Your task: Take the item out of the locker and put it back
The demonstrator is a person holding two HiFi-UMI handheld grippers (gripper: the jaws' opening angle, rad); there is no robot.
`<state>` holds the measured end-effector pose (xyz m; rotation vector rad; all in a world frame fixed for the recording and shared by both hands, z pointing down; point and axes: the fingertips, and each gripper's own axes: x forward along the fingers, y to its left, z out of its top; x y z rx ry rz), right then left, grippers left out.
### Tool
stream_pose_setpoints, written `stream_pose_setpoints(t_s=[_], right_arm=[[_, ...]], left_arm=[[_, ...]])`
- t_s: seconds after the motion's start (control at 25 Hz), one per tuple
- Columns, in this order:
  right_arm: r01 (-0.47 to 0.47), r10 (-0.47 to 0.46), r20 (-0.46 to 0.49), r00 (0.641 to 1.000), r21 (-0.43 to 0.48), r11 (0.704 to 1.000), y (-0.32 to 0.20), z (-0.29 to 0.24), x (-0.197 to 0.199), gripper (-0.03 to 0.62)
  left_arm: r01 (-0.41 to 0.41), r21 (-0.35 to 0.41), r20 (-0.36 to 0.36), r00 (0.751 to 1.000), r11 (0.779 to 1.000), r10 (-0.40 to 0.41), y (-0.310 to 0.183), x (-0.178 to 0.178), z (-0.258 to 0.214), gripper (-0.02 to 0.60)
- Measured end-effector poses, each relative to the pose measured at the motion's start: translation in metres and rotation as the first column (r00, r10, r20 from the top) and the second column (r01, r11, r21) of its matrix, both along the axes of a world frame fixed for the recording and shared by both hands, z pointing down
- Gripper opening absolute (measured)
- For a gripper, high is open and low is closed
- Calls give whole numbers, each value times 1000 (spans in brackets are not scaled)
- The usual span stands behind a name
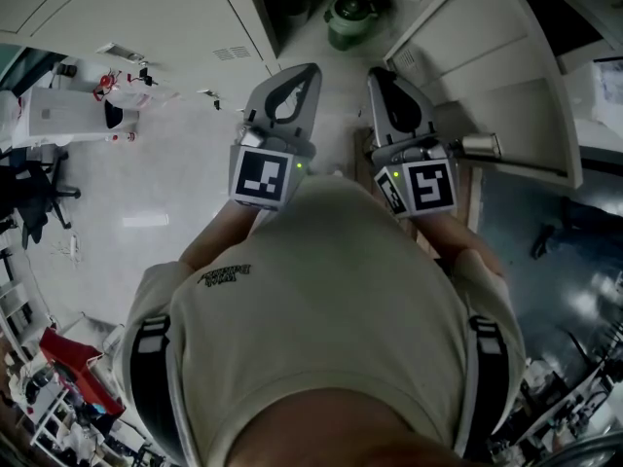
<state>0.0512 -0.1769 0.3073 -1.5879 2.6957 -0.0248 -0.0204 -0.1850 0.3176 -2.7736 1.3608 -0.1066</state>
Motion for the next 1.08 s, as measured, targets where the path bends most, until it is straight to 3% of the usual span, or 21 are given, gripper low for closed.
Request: stream_pose_setpoints(t_s=[1.08], right_arm=[[-4,4,-9,1000,-12,1000,2,1,-3,1]], left_arm=[[-7,11,2,1000,1000,6,6,-4,-6,12]])
